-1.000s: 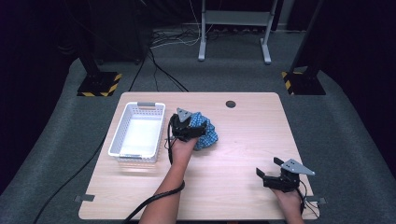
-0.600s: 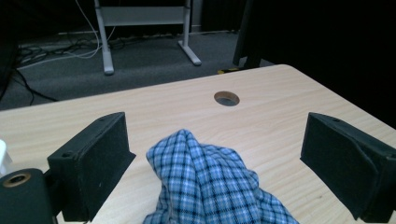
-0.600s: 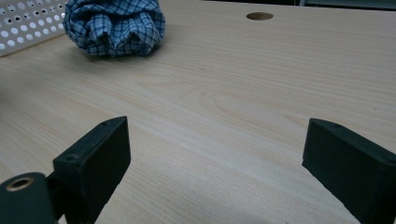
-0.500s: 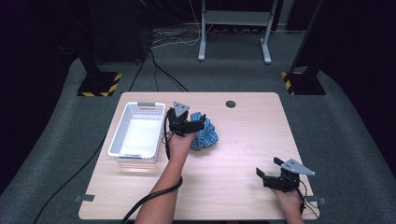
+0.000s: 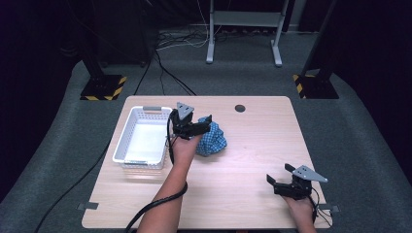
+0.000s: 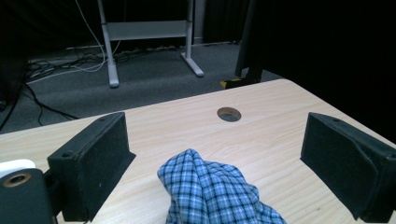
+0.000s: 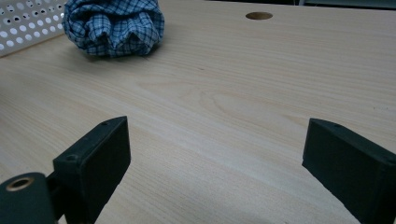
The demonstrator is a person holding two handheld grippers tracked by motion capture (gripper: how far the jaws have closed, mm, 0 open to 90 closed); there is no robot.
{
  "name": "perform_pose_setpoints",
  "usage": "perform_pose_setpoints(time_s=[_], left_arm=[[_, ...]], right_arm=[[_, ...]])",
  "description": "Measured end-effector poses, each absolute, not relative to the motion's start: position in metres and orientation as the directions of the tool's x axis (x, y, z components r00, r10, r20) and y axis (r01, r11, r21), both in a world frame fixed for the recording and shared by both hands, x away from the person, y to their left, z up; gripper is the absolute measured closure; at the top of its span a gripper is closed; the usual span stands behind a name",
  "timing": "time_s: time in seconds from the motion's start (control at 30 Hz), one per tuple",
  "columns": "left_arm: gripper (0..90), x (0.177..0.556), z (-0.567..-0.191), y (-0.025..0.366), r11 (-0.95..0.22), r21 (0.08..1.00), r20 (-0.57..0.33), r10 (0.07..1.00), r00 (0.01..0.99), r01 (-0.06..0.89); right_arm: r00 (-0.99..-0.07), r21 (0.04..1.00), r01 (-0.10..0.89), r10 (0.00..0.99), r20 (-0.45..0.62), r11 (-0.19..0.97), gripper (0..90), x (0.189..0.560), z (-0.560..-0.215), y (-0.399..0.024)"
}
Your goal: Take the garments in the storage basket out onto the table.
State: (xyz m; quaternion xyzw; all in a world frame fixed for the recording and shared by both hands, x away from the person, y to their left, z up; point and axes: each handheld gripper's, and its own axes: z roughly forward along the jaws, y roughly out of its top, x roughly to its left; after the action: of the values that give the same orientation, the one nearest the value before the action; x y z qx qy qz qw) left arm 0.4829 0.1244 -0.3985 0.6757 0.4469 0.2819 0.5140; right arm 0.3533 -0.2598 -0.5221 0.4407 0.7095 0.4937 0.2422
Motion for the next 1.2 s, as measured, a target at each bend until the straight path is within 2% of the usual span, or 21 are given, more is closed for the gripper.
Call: perform_pose_setpoints(time_s=[0.53, 1.2], left_arm=[[7.5, 0.477, -0.4, 0.146, -0.07, 0.945, -0.072, 0.909, 0.41, 0.319], [7.6, 0.456, -0.397, 0.205, -0.041, 0.949, -0.064, 0.946, 0.319, 0.312]], right_arm=[[-0.494, 0.914, 0.386, 0.864, 0.093, 0.122, 6.6, 0.353, -0.522, -0.26], [-0.491, 0.914, 0.388, 0.866, 0.098, 0.117, 6.5, 0.353, -0.522, -0.261]])
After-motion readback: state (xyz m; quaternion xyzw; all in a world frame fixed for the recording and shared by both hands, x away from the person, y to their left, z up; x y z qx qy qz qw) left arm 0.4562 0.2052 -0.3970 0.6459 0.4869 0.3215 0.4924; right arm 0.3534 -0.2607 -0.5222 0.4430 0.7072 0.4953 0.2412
